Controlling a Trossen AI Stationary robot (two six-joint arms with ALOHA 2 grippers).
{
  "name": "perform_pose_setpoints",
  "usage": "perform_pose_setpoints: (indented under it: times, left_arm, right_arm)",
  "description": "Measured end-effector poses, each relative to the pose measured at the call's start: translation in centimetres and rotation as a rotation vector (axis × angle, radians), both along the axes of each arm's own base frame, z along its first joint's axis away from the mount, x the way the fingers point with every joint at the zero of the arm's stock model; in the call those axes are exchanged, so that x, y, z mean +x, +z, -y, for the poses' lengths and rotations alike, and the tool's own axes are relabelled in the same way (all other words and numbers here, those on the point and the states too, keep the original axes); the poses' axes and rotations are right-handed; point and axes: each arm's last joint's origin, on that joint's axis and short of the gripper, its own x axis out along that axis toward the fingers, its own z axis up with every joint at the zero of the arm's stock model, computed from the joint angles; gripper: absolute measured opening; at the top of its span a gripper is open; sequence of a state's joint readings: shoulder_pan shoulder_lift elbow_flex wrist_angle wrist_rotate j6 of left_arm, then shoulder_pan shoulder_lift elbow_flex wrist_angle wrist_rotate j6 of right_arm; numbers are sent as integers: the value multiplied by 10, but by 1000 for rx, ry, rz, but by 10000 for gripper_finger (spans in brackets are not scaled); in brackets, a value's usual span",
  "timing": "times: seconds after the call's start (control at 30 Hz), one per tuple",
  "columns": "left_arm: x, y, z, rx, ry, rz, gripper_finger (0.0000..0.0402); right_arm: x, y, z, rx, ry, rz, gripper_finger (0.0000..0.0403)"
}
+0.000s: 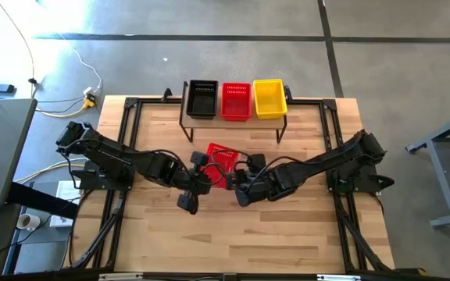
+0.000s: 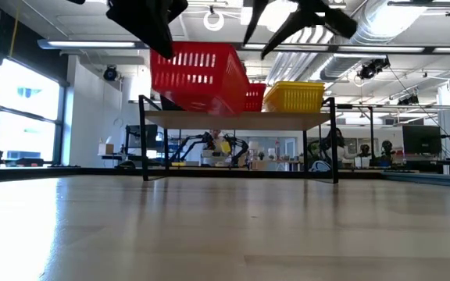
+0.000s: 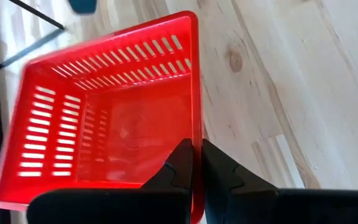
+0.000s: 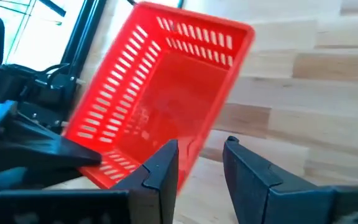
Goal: Stack baskets on shelf by color
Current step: Stack the red basket on top of the red basket on the shelf
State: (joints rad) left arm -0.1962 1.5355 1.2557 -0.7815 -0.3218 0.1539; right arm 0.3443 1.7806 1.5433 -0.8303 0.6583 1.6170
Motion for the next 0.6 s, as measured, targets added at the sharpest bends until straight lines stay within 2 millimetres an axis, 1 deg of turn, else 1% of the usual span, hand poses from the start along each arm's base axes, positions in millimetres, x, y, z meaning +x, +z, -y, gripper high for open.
perform_pose_setpoints:
  times: [0.2, 0.3, 0.47, 0.6]
  left_arm:
    - [-5, 12, -10, -5, 32, 43, 1]
    - [-6, 21, -18, -10, 51, 105, 1]
    - [-10, 37, -35, -16, 98, 200, 1]
    - [-13, 49, -51, 15, 123, 271, 1]
  right_arm:
    - [-19, 13, 0, -48, -21, -25, 112]
    - [-27, 22, 3, -86, -32, -21, 112]
    - [-42, 38, 9, -131, -33, -24, 112]
    - [-56, 52, 19, -166, -41, -27, 112]
